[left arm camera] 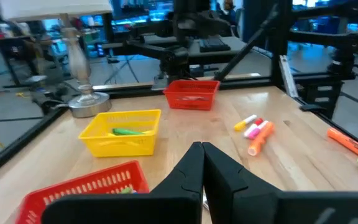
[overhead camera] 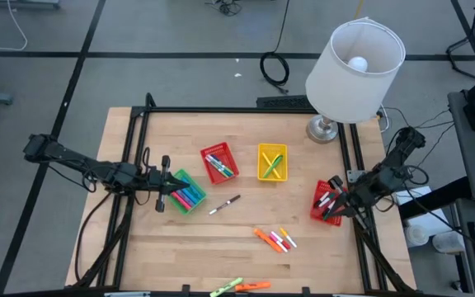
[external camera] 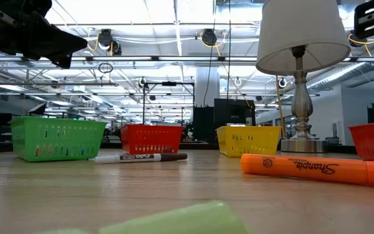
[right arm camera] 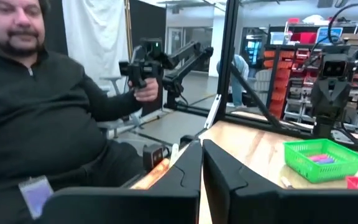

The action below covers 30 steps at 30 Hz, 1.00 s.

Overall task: Pick & Place Markers
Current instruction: Put the top large orange highlighter pen into the green bin

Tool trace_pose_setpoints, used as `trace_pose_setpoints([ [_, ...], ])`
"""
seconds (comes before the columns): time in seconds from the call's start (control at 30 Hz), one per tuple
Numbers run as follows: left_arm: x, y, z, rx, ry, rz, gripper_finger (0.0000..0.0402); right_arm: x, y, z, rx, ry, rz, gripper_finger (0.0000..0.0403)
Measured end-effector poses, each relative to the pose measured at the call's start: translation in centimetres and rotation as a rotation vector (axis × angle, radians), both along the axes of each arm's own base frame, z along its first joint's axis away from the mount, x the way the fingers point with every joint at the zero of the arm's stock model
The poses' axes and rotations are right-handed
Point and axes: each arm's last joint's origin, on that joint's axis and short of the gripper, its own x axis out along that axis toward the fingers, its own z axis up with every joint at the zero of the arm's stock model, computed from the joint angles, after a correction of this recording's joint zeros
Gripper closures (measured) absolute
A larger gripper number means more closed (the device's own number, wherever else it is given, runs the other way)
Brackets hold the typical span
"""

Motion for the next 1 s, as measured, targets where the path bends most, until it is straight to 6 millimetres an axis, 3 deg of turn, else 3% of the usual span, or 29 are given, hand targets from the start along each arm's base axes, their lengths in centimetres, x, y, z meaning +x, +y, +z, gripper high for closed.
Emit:
trace_pose_setpoints([
  [0.2,0.0,0.4,-0.1,-0.045,0.004,0.149,0.0396,0.2,0.2,-1.5,-0.005,0.043,0.002,0.0402],
  [0.4,0.0,0.5,-0.3,-0.029,0.029,0.165,0.0396,0.5,0.3,-2.4,-0.009,0.006,-0.031,0.0402],
  [0.77,-0.1,0.8,-0.4,-0.110,0.032,0.300,0.0396,0.5,0.4,-2.7,0.012,-0.042,-0.034,0.0402],
  [1.0,2.1,-0.5,2.2,-0.151,0.112,0.286,0.0396,0.6,0.3,-2.6,0.014,-0.044,-0.058,0.0402],
])
